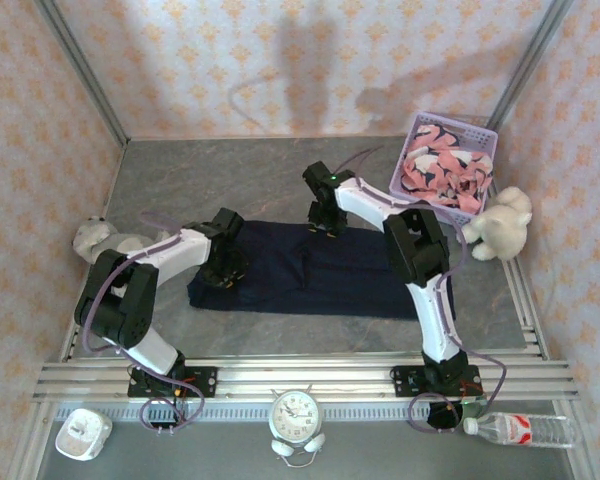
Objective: Fold and stack the mixed laundry pile
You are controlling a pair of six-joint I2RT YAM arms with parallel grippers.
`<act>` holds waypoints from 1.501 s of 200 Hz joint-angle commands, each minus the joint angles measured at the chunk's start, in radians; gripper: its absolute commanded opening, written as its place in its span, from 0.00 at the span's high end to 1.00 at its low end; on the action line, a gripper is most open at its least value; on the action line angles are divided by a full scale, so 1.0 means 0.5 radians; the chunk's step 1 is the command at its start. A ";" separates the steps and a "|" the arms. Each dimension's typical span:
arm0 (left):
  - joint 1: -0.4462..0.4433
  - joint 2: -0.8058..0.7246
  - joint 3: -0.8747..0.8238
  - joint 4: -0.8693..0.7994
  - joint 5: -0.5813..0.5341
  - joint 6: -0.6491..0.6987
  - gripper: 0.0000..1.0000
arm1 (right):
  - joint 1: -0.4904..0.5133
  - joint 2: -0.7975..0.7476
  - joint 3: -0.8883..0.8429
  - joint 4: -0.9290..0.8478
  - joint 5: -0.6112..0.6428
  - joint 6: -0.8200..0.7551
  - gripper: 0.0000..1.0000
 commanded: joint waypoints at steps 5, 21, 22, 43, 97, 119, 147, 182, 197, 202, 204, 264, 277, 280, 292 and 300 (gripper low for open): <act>0.018 -0.014 -0.011 -0.250 -0.231 0.032 0.75 | -0.173 -0.033 -0.164 0.017 0.087 0.111 0.60; 0.022 0.024 0.025 -0.277 -0.244 0.046 0.76 | -0.225 -0.050 -0.189 0.067 0.038 0.094 0.60; 0.022 0.027 0.027 -0.280 -0.246 0.046 0.76 | -0.232 -0.051 -0.186 0.074 0.028 0.091 0.60; 0.025 0.075 0.130 -0.338 -0.268 0.074 0.76 | -0.250 -0.056 -0.135 0.121 -0.087 0.014 0.59; -0.049 0.123 0.650 -0.379 -0.165 0.079 0.70 | -0.266 -0.242 0.018 -0.003 -0.354 -0.300 0.50; -0.128 0.223 0.764 -0.249 -0.070 -0.063 0.69 | -0.317 -0.326 -0.037 -0.126 -0.337 -0.404 0.50; -0.192 0.428 0.876 -0.176 -0.062 -0.174 0.70 | -0.384 -0.420 -0.219 -0.174 -0.225 -0.510 0.49; -0.195 0.722 0.995 -0.182 0.040 -0.194 0.71 | -0.446 -0.476 -0.480 -0.103 -0.203 -0.524 0.47; -0.191 0.848 1.115 -0.252 0.041 -0.139 0.72 | -0.447 -0.469 -0.540 -0.082 -0.210 -0.494 0.46; -0.185 0.892 1.163 -0.285 0.034 -0.115 0.72 | -0.447 -0.465 -0.559 -0.072 -0.208 -0.477 0.46; -0.183 0.909 1.184 -0.298 0.029 -0.104 0.72 | -0.446 -0.462 -0.567 -0.070 -0.206 -0.472 0.45; 0.076 1.493 1.892 -0.414 0.028 0.037 0.73 | -0.386 -0.490 -0.809 -0.091 -0.224 -0.182 0.46; 0.122 1.660 2.210 -0.447 0.051 0.111 0.72 | -0.326 -0.503 -0.814 -0.108 -0.254 -0.115 0.46; 0.130 1.704 2.296 -0.459 0.068 0.135 0.72 | -0.308 -0.499 -0.807 -0.111 -0.266 -0.099 0.46; 0.150 1.923 2.753 -0.581 0.122 0.232 0.72 | -0.236 -0.484 -0.769 -0.113 -0.309 -0.028 0.46; 0.151 2.093 3.107 -0.673 0.170 0.287 0.72 | -0.184 -0.464 -0.731 -0.109 -0.340 0.022 0.46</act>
